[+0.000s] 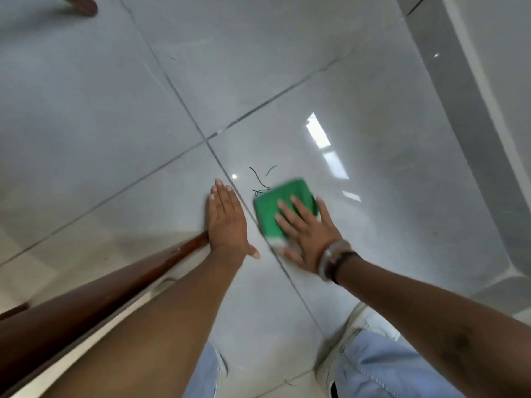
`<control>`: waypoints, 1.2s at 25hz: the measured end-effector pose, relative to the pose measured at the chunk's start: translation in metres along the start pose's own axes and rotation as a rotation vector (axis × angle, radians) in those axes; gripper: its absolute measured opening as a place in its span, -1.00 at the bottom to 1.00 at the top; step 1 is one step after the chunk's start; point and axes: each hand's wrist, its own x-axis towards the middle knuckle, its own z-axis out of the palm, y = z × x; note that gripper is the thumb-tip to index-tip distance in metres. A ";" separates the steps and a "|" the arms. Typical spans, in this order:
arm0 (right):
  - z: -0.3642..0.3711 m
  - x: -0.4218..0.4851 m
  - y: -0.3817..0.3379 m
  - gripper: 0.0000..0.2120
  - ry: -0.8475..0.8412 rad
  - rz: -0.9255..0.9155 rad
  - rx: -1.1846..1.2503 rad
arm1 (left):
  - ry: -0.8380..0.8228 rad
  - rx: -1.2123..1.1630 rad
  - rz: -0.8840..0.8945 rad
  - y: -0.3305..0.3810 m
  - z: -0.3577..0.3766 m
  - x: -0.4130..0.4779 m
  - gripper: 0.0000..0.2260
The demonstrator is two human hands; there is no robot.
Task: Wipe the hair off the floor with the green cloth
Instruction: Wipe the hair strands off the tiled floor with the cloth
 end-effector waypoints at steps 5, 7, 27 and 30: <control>0.005 -0.019 0.034 -0.36 0.017 -0.192 -0.110 | -0.001 0.007 -0.012 -0.003 0.003 0.003 0.53; -0.023 0.043 0.025 -0.35 0.092 -0.026 -0.007 | 0.003 -0.009 -0.008 -0.002 0.004 0.002 0.53; -0.038 0.075 -0.004 -0.37 -0.010 0.145 -0.031 | -0.050 0.012 -0.083 -0.003 0.002 -0.002 0.50; 0.007 -0.020 -0.004 -0.37 -0.092 0.075 -0.039 | -0.079 0.020 -0.077 -0.002 0.000 -0.002 0.51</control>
